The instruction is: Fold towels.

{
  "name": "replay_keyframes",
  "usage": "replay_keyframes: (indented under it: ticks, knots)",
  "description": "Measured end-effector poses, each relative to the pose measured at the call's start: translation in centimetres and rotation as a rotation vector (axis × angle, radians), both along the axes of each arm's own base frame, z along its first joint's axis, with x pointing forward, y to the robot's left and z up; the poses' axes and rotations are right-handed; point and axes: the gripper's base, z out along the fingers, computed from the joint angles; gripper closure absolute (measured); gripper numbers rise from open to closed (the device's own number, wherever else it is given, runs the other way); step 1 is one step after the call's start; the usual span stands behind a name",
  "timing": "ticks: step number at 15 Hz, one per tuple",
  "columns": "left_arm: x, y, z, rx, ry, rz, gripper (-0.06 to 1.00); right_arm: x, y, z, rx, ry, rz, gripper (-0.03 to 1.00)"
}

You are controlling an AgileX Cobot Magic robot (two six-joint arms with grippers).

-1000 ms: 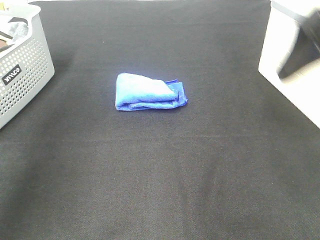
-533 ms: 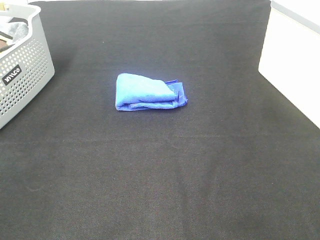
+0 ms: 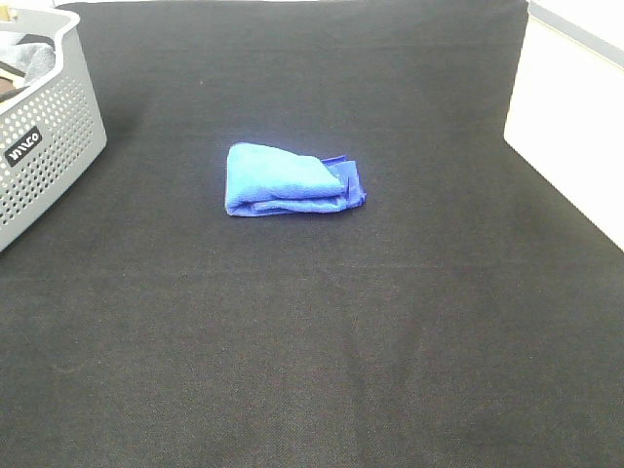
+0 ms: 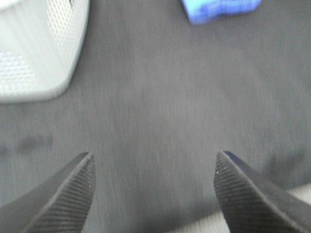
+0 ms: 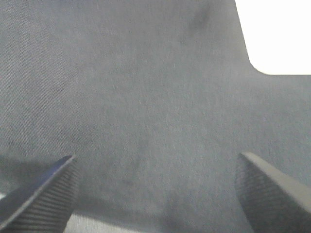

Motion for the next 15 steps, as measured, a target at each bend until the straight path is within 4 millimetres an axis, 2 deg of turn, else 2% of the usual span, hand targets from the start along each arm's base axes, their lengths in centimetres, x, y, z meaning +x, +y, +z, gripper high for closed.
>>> replay_keyframes:
  ticks: [3, 15]
  knots:
    - [0.66, -0.16, -0.65, -0.011, -0.014, 0.0, 0.28, 0.12, 0.02, -0.11, 0.002, -0.007, -0.001, 0.15]
    - [0.74, -0.19, -0.59, -0.015, -0.024, 0.029, 0.28, 0.13, 0.03, -0.17, 0.002, -0.005, 0.0, 0.15]
